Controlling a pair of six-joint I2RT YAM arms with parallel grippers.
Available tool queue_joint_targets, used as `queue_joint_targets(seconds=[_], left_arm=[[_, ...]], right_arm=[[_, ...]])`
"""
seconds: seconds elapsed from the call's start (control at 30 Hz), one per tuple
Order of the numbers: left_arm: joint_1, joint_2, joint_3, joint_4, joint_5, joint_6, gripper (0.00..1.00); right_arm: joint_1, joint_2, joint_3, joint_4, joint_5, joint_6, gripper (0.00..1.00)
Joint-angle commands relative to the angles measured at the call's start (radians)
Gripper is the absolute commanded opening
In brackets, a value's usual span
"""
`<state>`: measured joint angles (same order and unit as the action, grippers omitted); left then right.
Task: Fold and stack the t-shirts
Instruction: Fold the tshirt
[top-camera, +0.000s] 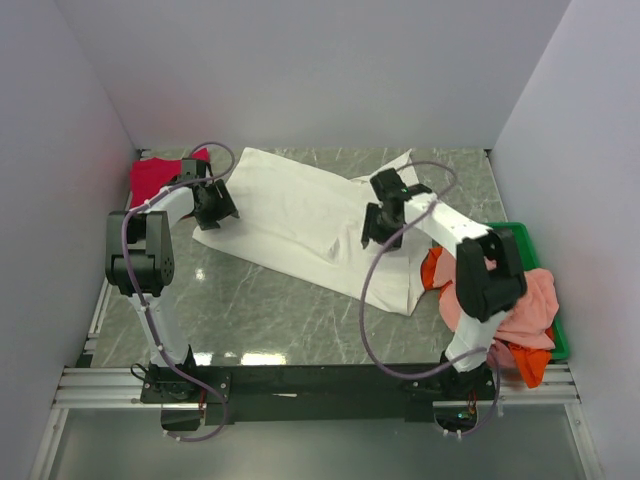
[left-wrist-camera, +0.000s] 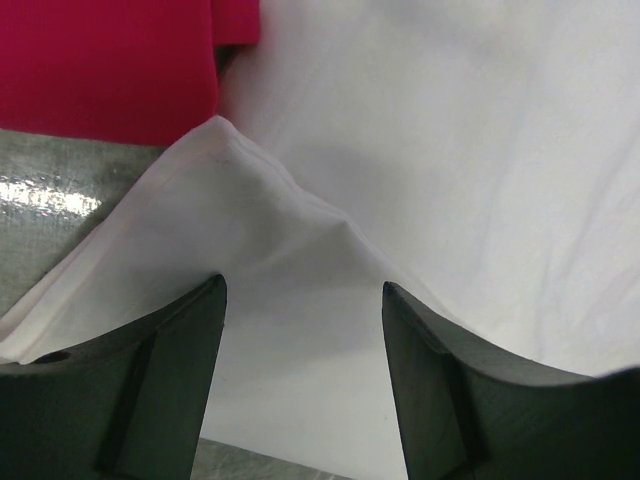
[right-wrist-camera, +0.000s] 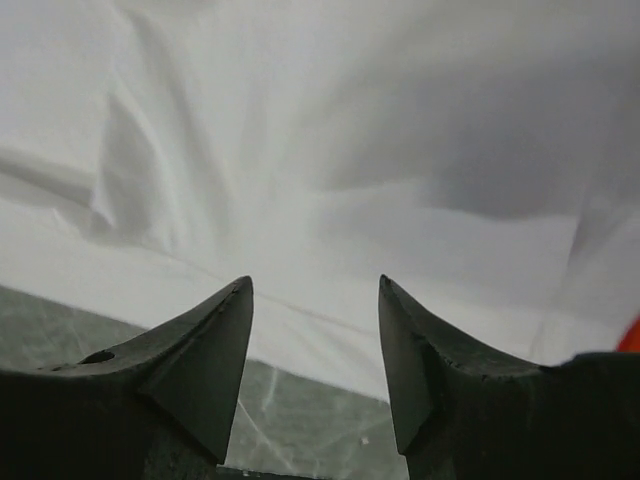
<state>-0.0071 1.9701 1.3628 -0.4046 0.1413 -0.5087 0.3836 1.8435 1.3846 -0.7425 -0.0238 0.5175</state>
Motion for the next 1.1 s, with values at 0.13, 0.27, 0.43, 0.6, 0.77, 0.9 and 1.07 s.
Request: queue_joint_targets(seconds=[0.13, 0.27, 0.43, 0.6, 0.77, 0.9, 1.07], left_arm=[[0.004, 0.007, 0.007, 0.000, -0.020, 0.024, 0.69], [0.004, 0.021, 0.013, 0.001, -0.019, 0.022, 0.69], [0.004, 0.015, 0.002, 0.007, -0.014, 0.021, 0.69], [0.004, 0.007, -0.004, 0.012, -0.011, 0.021, 0.69], [0.004, 0.009, 0.004, 0.009, -0.006, 0.019, 0.69], [0.004, 0.006, 0.005, 0.007, -0.012, 0.022, 0.69], [0.004, 0.010, 0.007, 0.006, -0.008, 0.021, 0.69]], right_arm=[[0.005, -0.335, -0.388, 0.025, 0.002, 0.128, 0.60], [0.006, -0.447, -0.534, 0.034, -0.001, 0.190, 0.60], [0.006, -0.518, -0.624, 0.038, 0.010, 0.223, 0.59], [0.006, -0.533, -0.631, 0.003, 0.061, 0.234, 0.60], [0.005, -0.507, -0.634, 0.008, 0.081, 0.237, 0.60], [0.003, -0.503, -0.639, 0.015, 0.088, 0.243, 0.60], [-0.006, -0.492, -0.659, 0.029, 0.084, 0.245, 0.59]])
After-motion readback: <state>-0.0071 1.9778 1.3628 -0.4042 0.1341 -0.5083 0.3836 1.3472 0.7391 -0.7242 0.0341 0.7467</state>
